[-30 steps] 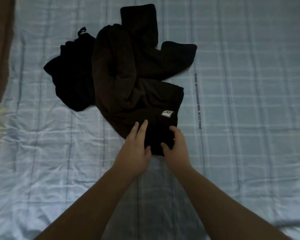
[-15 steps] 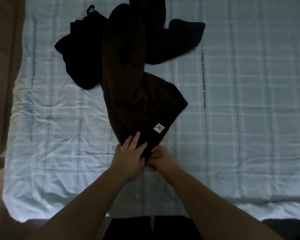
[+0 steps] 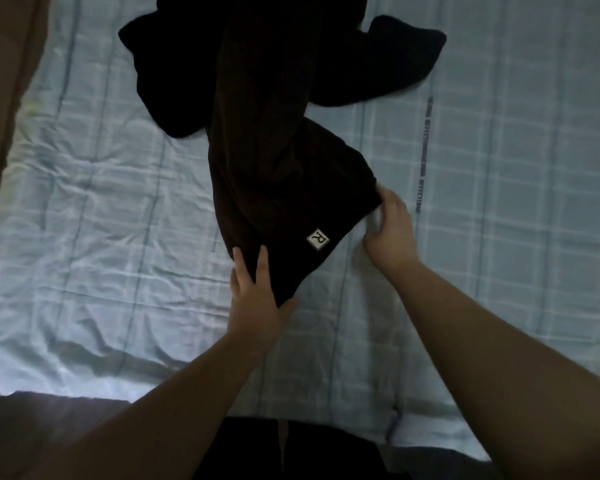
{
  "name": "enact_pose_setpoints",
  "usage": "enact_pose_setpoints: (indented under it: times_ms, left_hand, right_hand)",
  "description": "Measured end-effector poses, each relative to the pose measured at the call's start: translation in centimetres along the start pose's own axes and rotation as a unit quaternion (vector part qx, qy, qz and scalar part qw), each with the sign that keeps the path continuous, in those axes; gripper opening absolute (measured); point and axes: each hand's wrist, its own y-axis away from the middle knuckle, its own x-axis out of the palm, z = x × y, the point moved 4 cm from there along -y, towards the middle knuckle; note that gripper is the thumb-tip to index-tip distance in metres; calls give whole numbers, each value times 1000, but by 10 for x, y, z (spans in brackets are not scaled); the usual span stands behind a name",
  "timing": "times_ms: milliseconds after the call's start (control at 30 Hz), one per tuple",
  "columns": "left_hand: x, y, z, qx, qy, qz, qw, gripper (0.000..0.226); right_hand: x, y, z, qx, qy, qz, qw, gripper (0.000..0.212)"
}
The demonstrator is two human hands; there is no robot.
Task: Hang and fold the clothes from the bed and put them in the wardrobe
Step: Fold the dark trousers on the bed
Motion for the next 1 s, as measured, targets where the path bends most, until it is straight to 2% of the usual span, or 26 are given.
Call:
enact_pose_setpoints:
  times_ms: [67,133,200,300,433,533,633,733,800,900,1000]
  left_hand:
    - [8,-3,-3,-5,-13,-19,1000,105]
    - [13,-4,-8,-9,-17,-51,999,101]
    - [16,-2,-12,-15,-3,-67,998,96]
    - [13,-4,-8,-19,72,-81,994,94]
    - [-11,7,-3,-53,205,-176,961,84]
    - [-28,22,5,-110,259,-201,938,75]
    - [-45,28,8,-117,334,-207,912,68]
    - [-71,29,-8,-46,252,-240,936,47]
    - [-83,25,-14,54,205,-242,947,48]
    - [-92,22,-8,150,164,-197,955,63]
    - [-108,23,4,208,116,-194,952,64]
  right_hand:
    - [9,-27,-10,-24,58,25,998,87]
    - [12,-43,-13,-50,129,18,990,84]
    - [12,-48,-12,-70,141,0,987,77]
    - [8,-41,-9,-56,37,2,998,59]
    - [0,-16,-11,-50,-30,-16,998,32]
    - [-10,4,-8,-50,-73,-29,996,28]
    - [-17,23,-2,-12,-125,-32,992,36]
    - [-21,36,8,-49,-167,-35,984,51]
    - [-16,41,17,-95,-153,-20,983,59]
    - [-10,45,26,-118,-100,-47,987,50]
    - [-19,53,35,-98,-87,-108,986,33]
